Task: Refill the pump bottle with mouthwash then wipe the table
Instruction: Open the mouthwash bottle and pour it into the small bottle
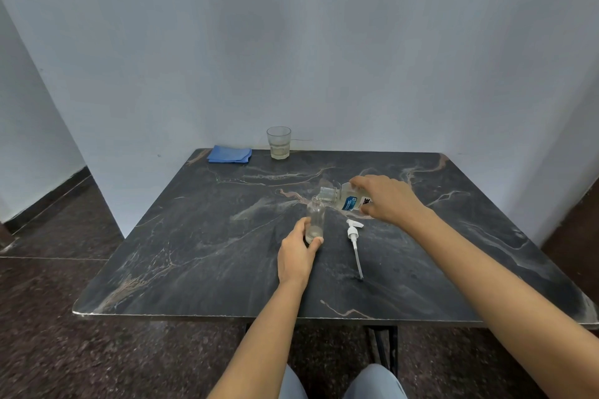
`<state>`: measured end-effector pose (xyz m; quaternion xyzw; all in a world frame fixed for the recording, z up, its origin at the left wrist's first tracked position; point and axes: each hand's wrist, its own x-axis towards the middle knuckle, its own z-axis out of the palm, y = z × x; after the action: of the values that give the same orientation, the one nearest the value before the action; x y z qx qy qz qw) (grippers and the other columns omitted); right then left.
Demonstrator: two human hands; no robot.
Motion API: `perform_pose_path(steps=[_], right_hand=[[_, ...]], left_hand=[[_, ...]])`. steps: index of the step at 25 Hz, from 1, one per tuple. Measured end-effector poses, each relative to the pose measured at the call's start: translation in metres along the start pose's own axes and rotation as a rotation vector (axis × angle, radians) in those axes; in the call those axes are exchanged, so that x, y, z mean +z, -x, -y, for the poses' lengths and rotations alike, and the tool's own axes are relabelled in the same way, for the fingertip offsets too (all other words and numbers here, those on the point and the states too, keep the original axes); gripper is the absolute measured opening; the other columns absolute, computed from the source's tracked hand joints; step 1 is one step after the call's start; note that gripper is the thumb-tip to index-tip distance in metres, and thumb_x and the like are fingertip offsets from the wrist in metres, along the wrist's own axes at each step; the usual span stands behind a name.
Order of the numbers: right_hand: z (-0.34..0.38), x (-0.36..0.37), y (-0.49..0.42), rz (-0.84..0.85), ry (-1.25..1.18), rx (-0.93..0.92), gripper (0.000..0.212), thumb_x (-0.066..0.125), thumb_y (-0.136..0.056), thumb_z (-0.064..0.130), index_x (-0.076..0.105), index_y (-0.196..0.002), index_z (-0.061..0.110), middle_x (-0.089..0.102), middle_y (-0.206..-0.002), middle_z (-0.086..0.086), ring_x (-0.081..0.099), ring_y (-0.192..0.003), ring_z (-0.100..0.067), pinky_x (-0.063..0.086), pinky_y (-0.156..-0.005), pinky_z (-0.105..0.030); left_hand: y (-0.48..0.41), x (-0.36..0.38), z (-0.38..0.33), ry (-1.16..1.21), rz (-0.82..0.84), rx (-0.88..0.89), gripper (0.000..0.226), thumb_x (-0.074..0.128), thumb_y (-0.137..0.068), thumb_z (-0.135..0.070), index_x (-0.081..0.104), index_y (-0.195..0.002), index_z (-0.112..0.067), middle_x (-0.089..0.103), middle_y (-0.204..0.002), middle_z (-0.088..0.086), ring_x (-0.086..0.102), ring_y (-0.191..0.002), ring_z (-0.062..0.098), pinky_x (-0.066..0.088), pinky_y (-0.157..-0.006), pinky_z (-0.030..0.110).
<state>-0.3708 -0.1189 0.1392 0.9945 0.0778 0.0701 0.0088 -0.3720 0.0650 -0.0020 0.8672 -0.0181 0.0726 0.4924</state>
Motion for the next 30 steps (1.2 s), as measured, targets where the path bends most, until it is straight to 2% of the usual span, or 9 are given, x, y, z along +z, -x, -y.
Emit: perform_pose_path(steps=[4, 15, 30], right_hand=[[0.0002, -0.0009, -0.0009, 0.001, 0.004, -0.001, 0.046, 0.063, -0.086, 0.024, 0.046, -0.129, 0.028, 0.059, -0.127, 0.005, 0.061, -0.105, -0.022, 0.044, -0.067, -0.032], [0.0011, -0.0017, -0.0027, 0.007, 0.032, 0.004, 0.046, 0.06, -0.086, 0.023, 0.046, -0.129, 0.029, 0.059, -0.124, 0.005, 0.061, -0.102, -0.023, 0.048, -0.067, -0.034], [0.0006, -0.0025, -0.0045, 0.0, 0.057, -0.015, 0.044, 0.059, -0.085, 0.02, 0.046, -0.127, 0.028, 0.059, -0.123, 0.004, 0.06, -0.102, -0.024, 0.046, -0.066, -0.034]], left_hand=[[-0.0008, 0.0003, -0.0001, -0.004, 0.002, -0.003, 0.051, 0.066, -0.086, -0.031, 0.048, -0.133, -0.032, 0.063, -0.125, -0.003, 0.059, -0.114, 0.016, 0.049, -0.097, 0.041], [-0.0007, 0.0008, 0.0015, 0.008, 0.005, -0.003, 0.051, 0.067, -0.085, -0.032, 0.048, -0.133, -0.034, 0.064, -0.124, -0.004, 0.059, -0.113, 0.015, 0.049, -0.097, 0.04], [-0.001, 0.0011, 0.0011, -0.012, -0.001, 0.002, 0.051, 0.066, -0.086, -0.031, 0.047, -0.134, -0.032, 0.063, -0.125, -0.002, 0.059, -0.113, 0.017, 0.049, -0.096, 0.039]])
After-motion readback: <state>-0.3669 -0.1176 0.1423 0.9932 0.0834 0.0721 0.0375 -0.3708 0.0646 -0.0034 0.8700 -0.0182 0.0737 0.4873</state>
